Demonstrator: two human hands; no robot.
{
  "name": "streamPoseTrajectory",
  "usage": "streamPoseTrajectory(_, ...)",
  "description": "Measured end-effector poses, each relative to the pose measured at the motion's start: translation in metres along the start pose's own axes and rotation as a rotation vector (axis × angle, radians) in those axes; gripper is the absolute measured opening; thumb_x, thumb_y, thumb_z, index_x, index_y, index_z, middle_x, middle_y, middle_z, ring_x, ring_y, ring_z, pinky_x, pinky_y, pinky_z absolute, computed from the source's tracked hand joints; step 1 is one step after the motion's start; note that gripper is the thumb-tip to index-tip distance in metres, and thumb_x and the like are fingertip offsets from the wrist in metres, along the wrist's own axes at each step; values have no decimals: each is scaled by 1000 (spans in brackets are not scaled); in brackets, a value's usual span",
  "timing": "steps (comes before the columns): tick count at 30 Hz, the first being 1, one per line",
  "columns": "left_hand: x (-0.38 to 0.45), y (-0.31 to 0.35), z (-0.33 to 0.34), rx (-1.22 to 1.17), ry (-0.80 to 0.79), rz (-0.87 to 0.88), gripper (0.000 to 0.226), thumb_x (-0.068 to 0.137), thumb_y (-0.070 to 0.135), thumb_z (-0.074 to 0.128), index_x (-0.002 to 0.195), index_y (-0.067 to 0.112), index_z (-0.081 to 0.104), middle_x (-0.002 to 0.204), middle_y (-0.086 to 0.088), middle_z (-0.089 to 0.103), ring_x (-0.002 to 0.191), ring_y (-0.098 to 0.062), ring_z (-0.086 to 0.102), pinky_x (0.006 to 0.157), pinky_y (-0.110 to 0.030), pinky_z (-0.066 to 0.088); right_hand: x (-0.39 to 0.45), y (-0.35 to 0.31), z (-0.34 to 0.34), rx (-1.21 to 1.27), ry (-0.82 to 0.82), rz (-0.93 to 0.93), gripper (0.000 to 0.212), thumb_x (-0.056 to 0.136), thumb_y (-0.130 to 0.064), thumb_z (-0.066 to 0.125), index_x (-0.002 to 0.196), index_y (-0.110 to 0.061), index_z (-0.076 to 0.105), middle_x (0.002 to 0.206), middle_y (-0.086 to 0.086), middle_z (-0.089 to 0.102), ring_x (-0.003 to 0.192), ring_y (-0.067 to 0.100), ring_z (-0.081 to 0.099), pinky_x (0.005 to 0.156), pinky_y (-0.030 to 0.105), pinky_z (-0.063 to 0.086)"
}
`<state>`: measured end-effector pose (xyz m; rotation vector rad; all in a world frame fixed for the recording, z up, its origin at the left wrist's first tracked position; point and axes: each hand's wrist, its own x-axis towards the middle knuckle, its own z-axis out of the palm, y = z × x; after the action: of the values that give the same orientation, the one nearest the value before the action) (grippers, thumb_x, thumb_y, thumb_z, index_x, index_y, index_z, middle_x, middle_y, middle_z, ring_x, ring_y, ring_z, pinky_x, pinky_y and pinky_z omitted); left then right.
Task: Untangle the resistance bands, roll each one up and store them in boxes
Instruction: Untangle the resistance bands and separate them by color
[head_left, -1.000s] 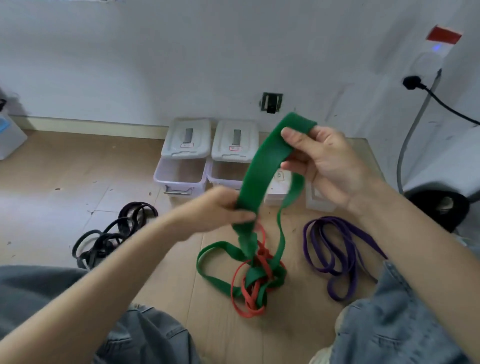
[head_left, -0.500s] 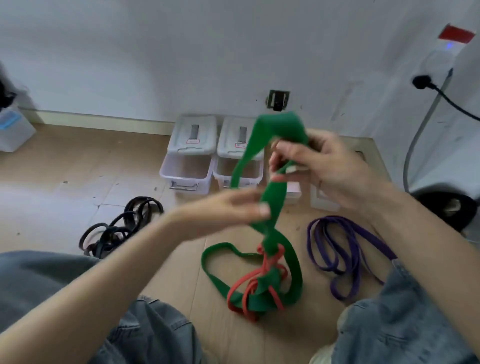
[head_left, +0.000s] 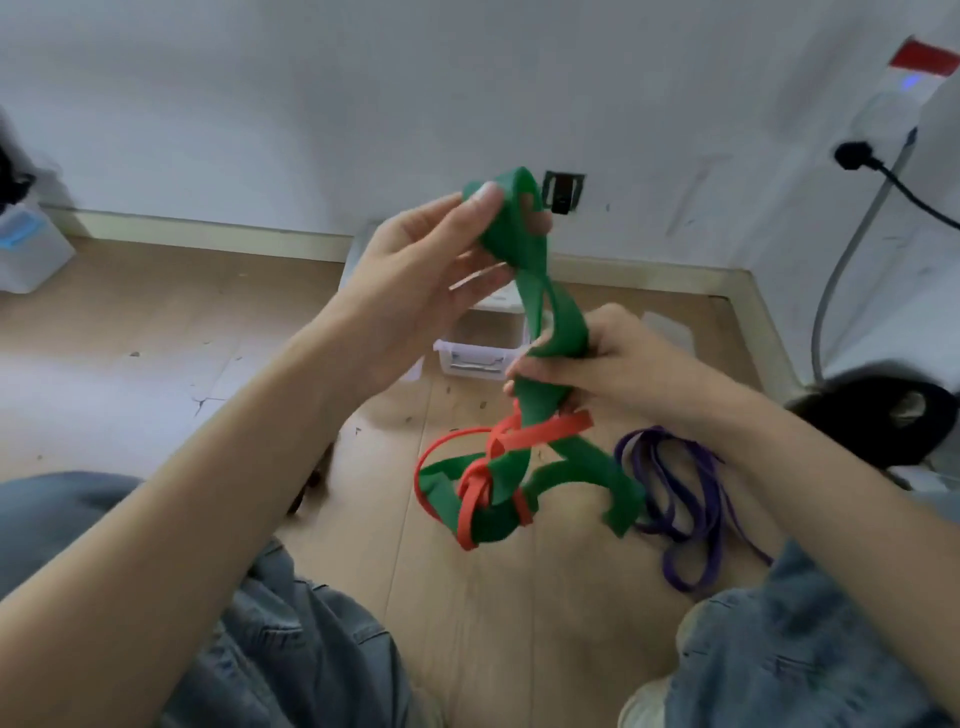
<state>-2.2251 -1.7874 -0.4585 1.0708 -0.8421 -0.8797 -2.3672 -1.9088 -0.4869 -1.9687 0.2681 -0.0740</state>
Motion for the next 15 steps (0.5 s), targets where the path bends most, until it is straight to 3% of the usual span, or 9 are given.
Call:
streamPoseTrajectory(3, -11, -27, -11, 479, -134, -152, 47, 80, 42, 64, 122, 25, 54, 117, 15, 63, 108, -3, 60, 82, -16, 50, 1, -11, -19, 382, 207, -92, 27, 79, -21, 62, 93, 2, 67, 93, 19, 72, 84, 28, 70, 70, 34, 59)
streamPoseTrajectory(5, -21, -48, -7, 633, -361, -360, 56, 76, 40, 70, 126, 28, 49, 117, 13, 62, 109, -4, 59, 90, -24, 49, 4, -16, -25, 538, 277, -166, 27, 81, -23, 60, 90, 2, 65, 87, 14, 73, 84, 27, 71, 67, 32, 58)
streamPoseTrajectory(6, -25, -55, -4, 702, -408, -364, 49, 77, 33, 72, 121, 28, 51, 112, 11, 64, 104, -5, 61, 90, -28, 50, 6, -18, -27, 605, 331, -181, 26, 83, -23, 60, 89, 2, 64, 84, 13, 73, 82, 26, 71, 66, 31, 58)
streamPoseTrajectory(9, -25, -52, -4, 693, -220, -226, 33, 79, 21, 68, 110, 12, 58, 100, -3, 66, 90, -23, 66, 82, -38, 56, 8, -16, -40, 775, 445, -92, 29, 91, -27, 55, 91, 0, 66, 85, 13, 73, 80, 22, 71, 70, 30, 57)
streamPoseTrajectory(11, -23, -38, -8, 508, -65, -161, 36, 76, 26, 66, 104, 5, 60, 95, -7, 68, 84, -25, 67, 72, -30, 57, 6, -12, -44, 787, 308, 29, 52, 84, -45, 58, 109, 0, 61, 105, 15, 69, 94, 24, 69, 79, 32, 56)
streamPoseTrajectory(13, -18, -24, -8, 382, 68, -112, 37, 75, 33, 63, 100, 6, 60, 83, -2, 71, 73, -18, 66, 65, -25, 56, -2, -5, -41, 520, 73, 146, 85, 64, -69, 64, 121, -7, 55, 120, 9, 63, 110, 22, 62, 88, 35, 52)
streamPoseTrajectory(15, -15, -16, -9, 329, 173, -72, 24, 82, 30, 61, 94, 9, 60, 72, 2, 70, 63, -14, 64, 64, -26, 54, -7, -2, -28, 107, -159, 203, 79, 61, -78, 60, 120, -26, 57, 119, -7, 64, 113, 12, 59, 97, 37, 47)
